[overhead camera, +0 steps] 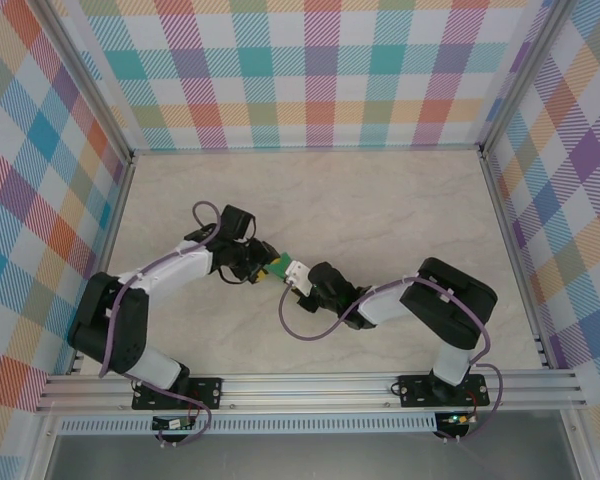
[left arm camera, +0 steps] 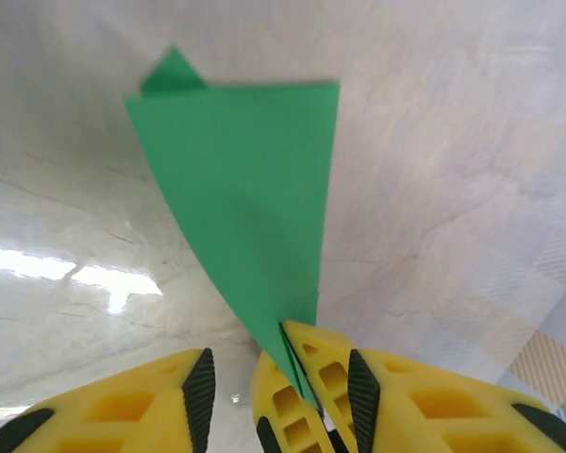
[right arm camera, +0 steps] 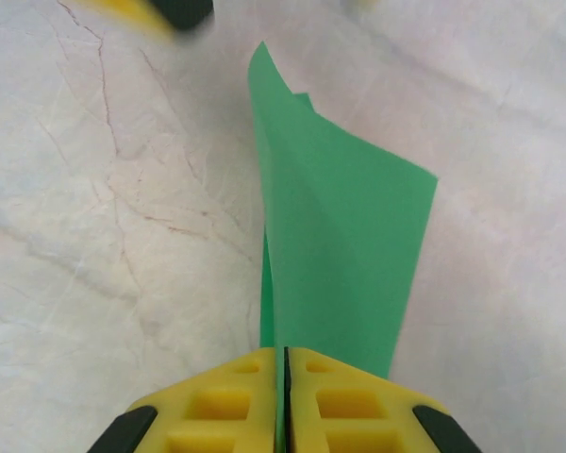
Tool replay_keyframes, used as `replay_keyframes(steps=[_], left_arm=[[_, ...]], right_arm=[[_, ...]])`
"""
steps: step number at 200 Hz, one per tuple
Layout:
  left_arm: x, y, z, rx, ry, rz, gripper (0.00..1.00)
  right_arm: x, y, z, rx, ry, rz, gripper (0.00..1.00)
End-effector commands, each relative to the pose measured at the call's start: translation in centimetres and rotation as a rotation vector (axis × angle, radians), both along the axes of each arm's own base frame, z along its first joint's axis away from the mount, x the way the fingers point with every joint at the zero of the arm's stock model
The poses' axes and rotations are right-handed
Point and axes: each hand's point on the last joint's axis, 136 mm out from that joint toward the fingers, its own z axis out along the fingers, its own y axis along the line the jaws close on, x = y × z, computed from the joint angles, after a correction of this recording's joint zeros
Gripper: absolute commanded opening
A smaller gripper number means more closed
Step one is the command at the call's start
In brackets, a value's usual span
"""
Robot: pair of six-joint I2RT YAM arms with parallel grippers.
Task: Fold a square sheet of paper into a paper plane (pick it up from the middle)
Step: Fold the wing for the fifth time at the center of the table.
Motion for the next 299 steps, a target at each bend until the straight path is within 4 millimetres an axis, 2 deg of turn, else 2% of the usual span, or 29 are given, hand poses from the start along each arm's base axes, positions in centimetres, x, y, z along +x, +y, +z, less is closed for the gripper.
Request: replay_keyframes(steps=[1, 17, 42, 88, 114, 171, 203, 299], left_arm=[[0.1, 1.6, 2.0, 0.004, -0.079, 0.006, 0.54], [-0.2, 1.6, 2.5, -0.026, -0.125, 0.002, 0.60], [-0.7, 0.9, 2.8, -0.115, -0.205, -0.012, 0.58], [-3.5, 0.6, -0.6, -0.178, -0.181, -0.012, 0.41], [-4.0, -0.4, -1.7, -0.188, -0.164, -0.046, 0.37], [-3.0, -3.1, -2.8, -0.197, -0.166, -0.116, 0.31], [-2.2, -4.3, -2.7, -0.201, -0.185, -0.145, 0.28], [-0.7, -5.2, -3.6, -0.170, -0.189, -0.162, 0.18]], right_arm=[[-0.7, 0.8, 1.0, 0.111, 0.168, -0.045, 0.11], [-0.9, 0.9, 1.0, 0.145, 0.232, -0.056, 0.12], [-0.9, 0.8, 0.6, 0.183, 0.315, -0.092, 0.13], [-0.7, 0.3, 0.2, 0.257, 0.435, -0.137, 0.20], [-0.8, 0.4, 0.0, 0.282, 0.491, -0.145, 0.23], [-1.1, 0.3, -0.5, 0.318, 0.589, -0.160, 0.26], [-1.1, 0.1, -0.6, 0.341, 0.647, -0.169, 0.27], [-0.9, -0.3, -1.9, 0.338, 0.767, -0.197, 0.23]])
